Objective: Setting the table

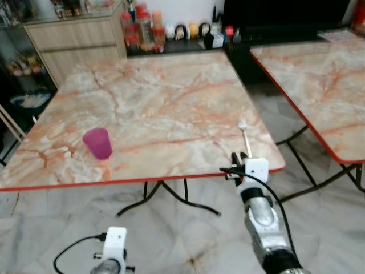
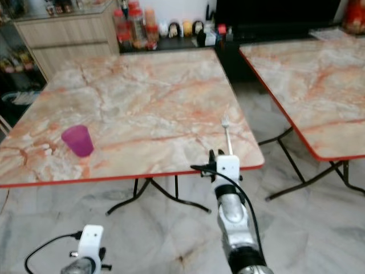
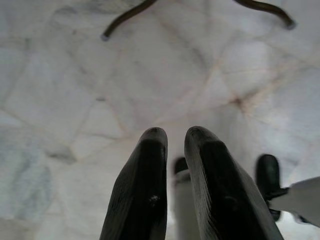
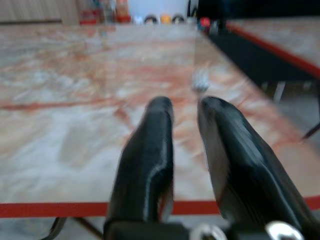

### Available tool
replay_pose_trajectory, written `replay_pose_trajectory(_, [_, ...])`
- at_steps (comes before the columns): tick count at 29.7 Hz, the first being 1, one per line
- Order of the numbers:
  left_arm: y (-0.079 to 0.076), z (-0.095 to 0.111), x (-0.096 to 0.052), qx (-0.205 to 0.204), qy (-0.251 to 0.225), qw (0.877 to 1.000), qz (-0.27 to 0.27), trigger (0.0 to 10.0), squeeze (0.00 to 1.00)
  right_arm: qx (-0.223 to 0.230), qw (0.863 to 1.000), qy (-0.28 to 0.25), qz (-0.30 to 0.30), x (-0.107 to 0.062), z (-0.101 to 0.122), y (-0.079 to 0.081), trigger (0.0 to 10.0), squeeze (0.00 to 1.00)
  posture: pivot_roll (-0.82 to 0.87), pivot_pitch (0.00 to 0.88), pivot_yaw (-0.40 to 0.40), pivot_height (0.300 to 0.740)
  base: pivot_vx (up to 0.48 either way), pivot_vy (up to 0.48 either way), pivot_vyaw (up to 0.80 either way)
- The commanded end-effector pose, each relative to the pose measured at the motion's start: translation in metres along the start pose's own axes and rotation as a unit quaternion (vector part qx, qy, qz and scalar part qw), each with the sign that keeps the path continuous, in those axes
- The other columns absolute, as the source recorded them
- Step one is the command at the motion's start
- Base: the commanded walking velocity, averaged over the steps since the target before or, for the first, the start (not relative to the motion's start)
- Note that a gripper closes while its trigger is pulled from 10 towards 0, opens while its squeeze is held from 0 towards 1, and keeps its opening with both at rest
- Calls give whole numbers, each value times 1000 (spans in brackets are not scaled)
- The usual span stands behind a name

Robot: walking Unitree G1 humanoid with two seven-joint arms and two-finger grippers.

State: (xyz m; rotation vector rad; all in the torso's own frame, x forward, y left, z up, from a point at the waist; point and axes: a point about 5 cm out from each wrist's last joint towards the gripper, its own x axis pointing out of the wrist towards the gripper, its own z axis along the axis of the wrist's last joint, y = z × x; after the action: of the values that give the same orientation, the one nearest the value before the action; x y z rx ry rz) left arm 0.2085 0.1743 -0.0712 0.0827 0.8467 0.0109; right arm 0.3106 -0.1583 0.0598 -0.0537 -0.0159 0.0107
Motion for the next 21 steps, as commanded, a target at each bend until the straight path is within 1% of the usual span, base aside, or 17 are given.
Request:
replay_pose_trajectory(1, [11, -3, -1, -1, 5, 1000, 15, 10000, 0, 7, 1000, -2, 10, 1, 1, 9, 10000, 0, -74, 0, 29, 740, 0, 0, 0])
replay_pose_trajectory(9, [12, -2, -1, -7, 2, 1000, 19, 10000, 0, 10, 1000, -3, 13, 1, 1, 12, 10000, 0, -72, 0, 28, 740, 0, 0, 0])
replay_pose_trajectory(16, [13, -3, -1, -4, 5, 1000, 20, 10000, 0, 14, 1000, -3, 14, 1, 1, 13, 10000, 0, -71, 0, 28, 740, 0, 0, 0])
replay_pose_trajectory(21, [13, -3, -1, -4, 5, 1000, 22, 10000, 0, 14, 1000, -2, 15, 1, 1, 14, 10000, 0, -71, 0, 28, 740, 310, 0, 0])
